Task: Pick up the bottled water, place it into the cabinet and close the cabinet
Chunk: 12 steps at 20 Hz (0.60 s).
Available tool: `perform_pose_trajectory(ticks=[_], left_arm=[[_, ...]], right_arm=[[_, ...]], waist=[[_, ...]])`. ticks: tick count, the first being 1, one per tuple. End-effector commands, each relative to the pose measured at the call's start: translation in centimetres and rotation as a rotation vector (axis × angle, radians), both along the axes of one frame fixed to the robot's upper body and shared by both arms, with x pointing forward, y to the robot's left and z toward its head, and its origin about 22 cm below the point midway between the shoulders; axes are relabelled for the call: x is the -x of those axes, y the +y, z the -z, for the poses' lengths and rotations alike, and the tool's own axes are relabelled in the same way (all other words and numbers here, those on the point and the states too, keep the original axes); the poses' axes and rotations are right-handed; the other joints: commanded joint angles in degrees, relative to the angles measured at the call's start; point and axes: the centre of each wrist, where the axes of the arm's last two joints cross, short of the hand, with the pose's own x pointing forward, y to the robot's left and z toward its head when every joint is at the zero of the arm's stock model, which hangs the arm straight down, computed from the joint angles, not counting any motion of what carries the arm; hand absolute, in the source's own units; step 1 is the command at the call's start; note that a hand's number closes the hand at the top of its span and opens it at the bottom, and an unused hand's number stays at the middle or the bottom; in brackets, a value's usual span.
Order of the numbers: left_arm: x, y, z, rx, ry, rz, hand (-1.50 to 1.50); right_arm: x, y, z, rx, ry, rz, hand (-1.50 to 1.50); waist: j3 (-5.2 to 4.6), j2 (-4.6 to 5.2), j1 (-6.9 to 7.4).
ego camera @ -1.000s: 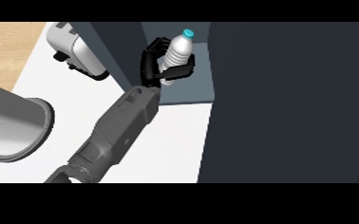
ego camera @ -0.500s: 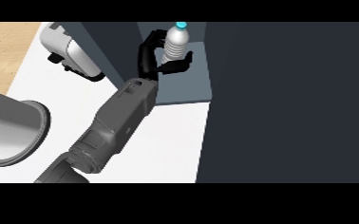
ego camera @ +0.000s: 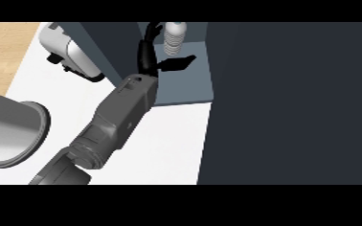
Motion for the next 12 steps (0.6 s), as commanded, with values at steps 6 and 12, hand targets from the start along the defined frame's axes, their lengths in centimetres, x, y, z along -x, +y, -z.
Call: perform_pose_trajectory(ticks=[6, 12], left_arm=[[-0.6, -0.2, -1.0, 0.013, -0.037, 0.044, -1.50], [-0.6, -0.8, -1.6, 0.093, -0.063, 0.134, -1.50]], right_arm=[[1.8, -1.0, -1.9, -0.031, -0.002, -0.024, -1.50], [0.4, 0.0, -1.2, -0.037, -0.005, -0.037, -1.50]], waist=[[0.03, -0.06, -0.21], [-0.01, -0.10, 0.11]])
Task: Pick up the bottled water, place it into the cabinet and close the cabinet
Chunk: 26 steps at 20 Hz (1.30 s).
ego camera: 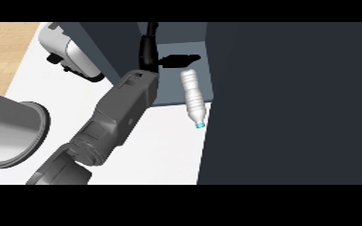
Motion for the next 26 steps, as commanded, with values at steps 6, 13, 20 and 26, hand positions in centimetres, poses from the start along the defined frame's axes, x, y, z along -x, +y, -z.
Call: perform_pose_trajectory(ticks=[6, 13, 20, 26], left_arm=[[-0.5, -1.3, -2.2, 0.184, -0.111, 0.283, -1.50], [1.2, -1.8, -0.9, 0.298, -0.075, 0.348, -1.50], [4.6, -3.2, -0.5, 0.366, -0.049, 0.397, -1.50], [8.6, -2.7, 0.2, 0.397, -0.023, 0.400, 1.50]], right_arm=[[0.4, -0.6, -0.5, -0.024, -0.002, 0.017, -1.50], [1.4, -1.2, -1.6, -0.013, -0.019, 0.020, -1.50], [2.4, -1.3, -2.5, 0.009, -0.009, 0.031, -1.50], [2.5, -0.9, -1.4, 0.100, -0.030, 0.009, -1.50]], waist=[[0.04, -0.41, 1.22], [0.08, -1.26, 1.86], [0.09, -2.07, 4.40], [0.10, -2.49, 5.40]])
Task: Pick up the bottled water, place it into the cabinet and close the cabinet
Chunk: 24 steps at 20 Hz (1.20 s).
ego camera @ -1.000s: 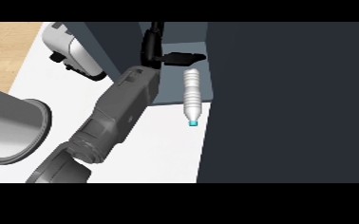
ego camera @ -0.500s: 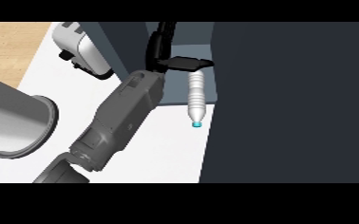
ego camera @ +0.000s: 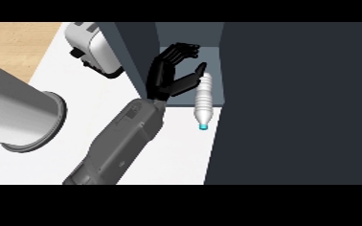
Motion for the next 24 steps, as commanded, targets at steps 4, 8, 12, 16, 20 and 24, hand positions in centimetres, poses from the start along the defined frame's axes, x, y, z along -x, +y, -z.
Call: perform_pose_trajectory(ticks=[4, 8, 12, 16, 20, 24], left_arm=[[5.5, 2.5, 1.9, -0.012, 0.010, 0.032, 1.50], [9.5, 6.7, 3.2, 0.003, 0.034, 0.011, 1.50], [11.1, 8.6, 0.4, -0.014, 0.007, -0.029, 1.50], [15.0, 10.2, 1.4, -0.004, 0.004, -0.051, 1.50], [16.5, 12.9, 0.7, -0.004, -0.024, -0.074, 1.50], [16.7, 15.2, 0.3, -0.007, -0.023, -0.099, 1.50]], right_arm=[[0.1, 0.0, -1.2, 0.199, -0.047, -0.080, 1.50], [0.9, -0.3, -2.4, 0.240, 0.023, -0.170, 1.50], [1.6, 1.6, -3.3, 0.175, 0.088, -0.250, 1.50], [2.6, 2.8, -3.3, 0.120, 0.099, -0.323, 1.50], [0.9, 6.5, -2.2, 0.128, 0.114, -0.377, 1.50], [-0.2, 9.6, -2.4, 0.127, 0.125, -0.434, 1.50]], waist=[[-0.04, 0.00, 1.25], [-0.05, 0.06, 1.43], [-0.06, 0.32, 0.77], [-0.05, 0.38, 0.12], [-0.10, 0.46, 0.50], [-0.12, 0.57, 0.71]])
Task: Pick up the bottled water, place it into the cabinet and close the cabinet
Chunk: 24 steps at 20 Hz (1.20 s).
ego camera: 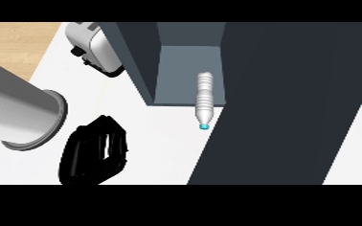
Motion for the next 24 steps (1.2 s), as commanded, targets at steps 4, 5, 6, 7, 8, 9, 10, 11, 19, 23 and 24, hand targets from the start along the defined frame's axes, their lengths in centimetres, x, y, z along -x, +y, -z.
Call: perform_pose_trajectory(ticks=[4, 5, 6, 7, 8, 9, 10, 11, 19, 23, 24], left_arm=[[2.8, 2.9, 1.1, 0.018, 0.007, -0.044, 1.50], [2.1, 3.5, 0.3, 0.015, -0.005, -0.044, 1.50], [3.2, 4.5, 0.0, 0.026, -0.010, -0.025, 1.50], [3.4, 4.6, 0.8, 0.010, -0.005, -0.068, 1.50], [3.2, 4.3, 1.1, 0.013, -0.004, -0.039, 1.50], [4.7, 4.6, -0.3, 0.019, 0.008, -0.041, 1.50], [2.9, 5.9, 0.2, 0.018, -0.004, -0.048, 1.50], [3.3, 7.0, -0.3, 0.004, -0.006, -0.035, 1.50], [4.5, 7.7, -0.4, 0.020, -0.004, -0.039, 1.50], [4.5, 10.0, -1.2, -0.002, -0.015, -0.036, 1.50], [4.5, 11.0, -0.9, 0.003, -0.028, -0.045, 1.50]], right_arm=[[0.7, 6.8, -0.8, -0.012, -0.041, -0.178, 1.50], [0.7, 7.3, -1.2, 0.024, -0.068, -0.192, 1.50], [-0.4, 7.6, -1.2, 0.051, -0.116, -0.177, 1.50], [0.2, 7.7, -1.3, 0.040, -0.177, -0.156, 1.50], [-0.7, 8.5, -1.2, 0.033, -0.195, -0.126, 1.50], [-0.8, 8.0, -1.6, 0.023, -0.198, -0.108, 1.50], [-1.6, 8.6, -1.5, 0.033, -0.199, -0.092, 1.50], [-1.2, 8.6, -1.9, 0.024, -0.199, -0.083, 1.50], [-6.2, 9.0, -2.8, -0.008, -0.114, 0.090, 1.50], [-10.0, 9.5, -4.0, -0.053, -0.032, 0.135, 1.50], [-11.4, 9.6, -3.2, -0.070, -0.008, 0.142, 1.50]], waist=[[-0.06, 0.09, 0.24], [-0.09, 0.08, 0.32], [-0.12, 0.07, 1.17], [-0.08, -0.03, 0.44], [-0.18, 0.07, 1.11], [-0.04, -0.02, 1.05], [-0.10, 0.25, 0.70], [-0.13, 0.11, 0.92], [-0.09, 0.70, 2.13], [-0.01, 0.81, 2.22], [0.01, 0.96, 2.23]])
